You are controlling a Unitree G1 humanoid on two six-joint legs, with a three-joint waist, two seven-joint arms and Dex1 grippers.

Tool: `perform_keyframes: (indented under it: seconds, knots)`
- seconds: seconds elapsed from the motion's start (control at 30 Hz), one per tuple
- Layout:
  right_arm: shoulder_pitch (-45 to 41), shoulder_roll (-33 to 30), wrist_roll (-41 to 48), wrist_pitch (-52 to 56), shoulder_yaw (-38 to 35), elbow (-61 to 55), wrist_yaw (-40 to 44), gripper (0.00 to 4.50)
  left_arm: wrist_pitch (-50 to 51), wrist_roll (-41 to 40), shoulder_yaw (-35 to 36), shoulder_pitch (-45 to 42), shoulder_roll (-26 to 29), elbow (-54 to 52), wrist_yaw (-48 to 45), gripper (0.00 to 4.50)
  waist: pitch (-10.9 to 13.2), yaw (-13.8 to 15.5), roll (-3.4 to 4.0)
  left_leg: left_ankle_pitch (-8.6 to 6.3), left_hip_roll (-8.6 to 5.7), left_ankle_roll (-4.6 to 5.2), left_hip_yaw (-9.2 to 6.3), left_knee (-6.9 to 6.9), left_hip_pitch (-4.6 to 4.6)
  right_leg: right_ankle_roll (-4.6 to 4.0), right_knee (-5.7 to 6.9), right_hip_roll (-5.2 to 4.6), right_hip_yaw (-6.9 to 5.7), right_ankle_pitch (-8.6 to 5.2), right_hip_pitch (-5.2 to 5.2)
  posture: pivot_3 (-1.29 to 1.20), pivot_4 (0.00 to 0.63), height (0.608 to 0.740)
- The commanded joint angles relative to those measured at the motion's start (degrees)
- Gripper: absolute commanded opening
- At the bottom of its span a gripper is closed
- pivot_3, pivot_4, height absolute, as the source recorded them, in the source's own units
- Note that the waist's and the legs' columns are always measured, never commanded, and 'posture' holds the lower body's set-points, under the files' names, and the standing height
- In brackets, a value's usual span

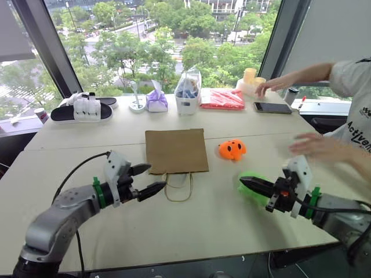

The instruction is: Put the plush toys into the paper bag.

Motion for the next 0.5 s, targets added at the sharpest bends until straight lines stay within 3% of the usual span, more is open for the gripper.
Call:
perform_keyframes:
  seconds: [0.03, 0.5]
  knots:
    - [-2.39, -1.35, -0.16, -0.58, 0.00, 0.55, 1.29, 0.00, -1.31, 0.28, 0.31, -1.58, 1.83, 1.39, -3.09, 4.46, 0.00, 0.00, 0.00, 0.00, -0.01, 0.00, 0.00, 0.00, -0.03, 0.00, 0.00, 0.00, 0.00, 0.01, -0.04, 0.00, 0.150, 0.740]
    - [-4.78, -0.76, -2.06, -0.43, 1.89, 1.49, 1.26, 0.00, -1.44, 2.03, -0.83, -2.50, 3.02, 2.87, -7.29, 4.46, 0.01, 0.00, -0.01, 0.00, -0.01, 0.00, 0.00, 0.02, -0.11, 0.00, -0.01, -0.03, 0.01, 0.02, -0.11, 0.00, 0.150, 0.740]
